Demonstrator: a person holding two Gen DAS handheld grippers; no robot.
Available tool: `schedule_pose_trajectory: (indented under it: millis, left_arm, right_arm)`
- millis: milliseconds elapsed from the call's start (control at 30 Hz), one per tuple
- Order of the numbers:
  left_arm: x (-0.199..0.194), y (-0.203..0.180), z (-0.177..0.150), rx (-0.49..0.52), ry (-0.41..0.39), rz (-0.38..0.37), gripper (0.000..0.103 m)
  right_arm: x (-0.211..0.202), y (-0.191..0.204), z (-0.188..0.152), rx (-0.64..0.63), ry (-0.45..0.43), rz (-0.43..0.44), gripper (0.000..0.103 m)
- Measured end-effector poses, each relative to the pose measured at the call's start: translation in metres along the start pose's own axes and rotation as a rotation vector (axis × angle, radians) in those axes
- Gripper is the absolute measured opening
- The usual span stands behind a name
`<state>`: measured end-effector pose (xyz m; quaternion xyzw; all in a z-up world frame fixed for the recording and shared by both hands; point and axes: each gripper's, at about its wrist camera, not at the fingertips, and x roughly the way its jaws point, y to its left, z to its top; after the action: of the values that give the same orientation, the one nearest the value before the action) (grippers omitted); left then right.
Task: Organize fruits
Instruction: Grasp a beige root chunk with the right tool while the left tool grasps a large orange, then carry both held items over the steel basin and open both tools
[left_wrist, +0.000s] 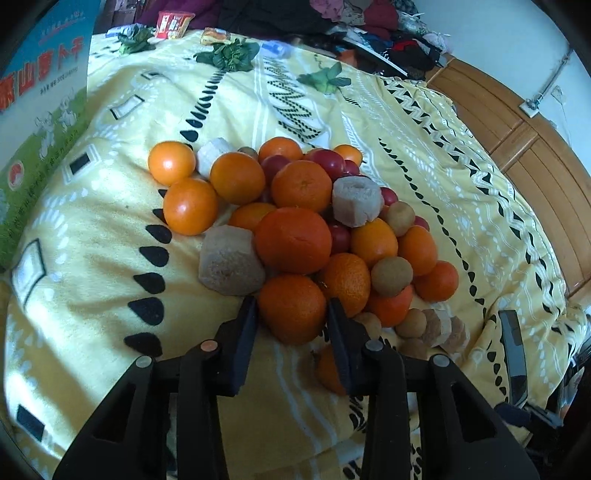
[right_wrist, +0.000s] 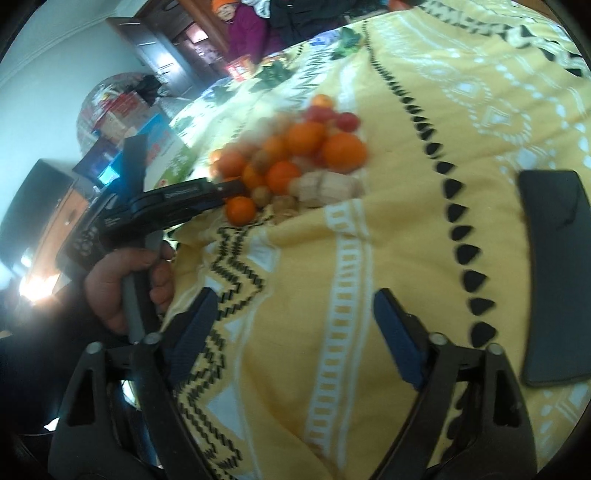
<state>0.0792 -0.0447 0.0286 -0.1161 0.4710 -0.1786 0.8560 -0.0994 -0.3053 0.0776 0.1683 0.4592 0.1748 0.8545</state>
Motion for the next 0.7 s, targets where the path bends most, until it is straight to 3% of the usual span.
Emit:
schedule_pose_trajectory:
  millis: [133,267,367,533,633,700]
  left_arm:
    - [-0.034,-0.001,-0.006,0.03,-0.057,0.011,0.039]
    - [-0.067,-0.001,-0.015,0.042,-0.115,0.027,0.039]
    - [-0.075,-0.007,-0.021,0.077,-0.129,0.036,0.039]
    - [-0.075,-0.014,-0.028,0.104,-0.117,0.017,0.039]
    - [-0.073,-0.016,-0.03,0.108,-0.114,0.008,0.039]
    - [-0.074,-0.019,-0.031,0.112,-0.12,0.008,0.038]
  right_arm:
    - [0.005,0.006,0.014,-0.044,-0.003,-0.023,0.048]
    - [0.005,0.001,0.044,-0.044,-0.058,-0.094,0.047]
    - [0.022,-0.013,0.069,-0.016,-0.048,-0.137,0.047]
    - [0.062,-0.031,0.082,0.059,0.052,-0.101,0.047]
    - [0.069,-0.038,0.077,0.092,0.062,-0.093,0.047]
    - [0.069,-0.04,0.075,0.097,0.061,-0.086,0.038]
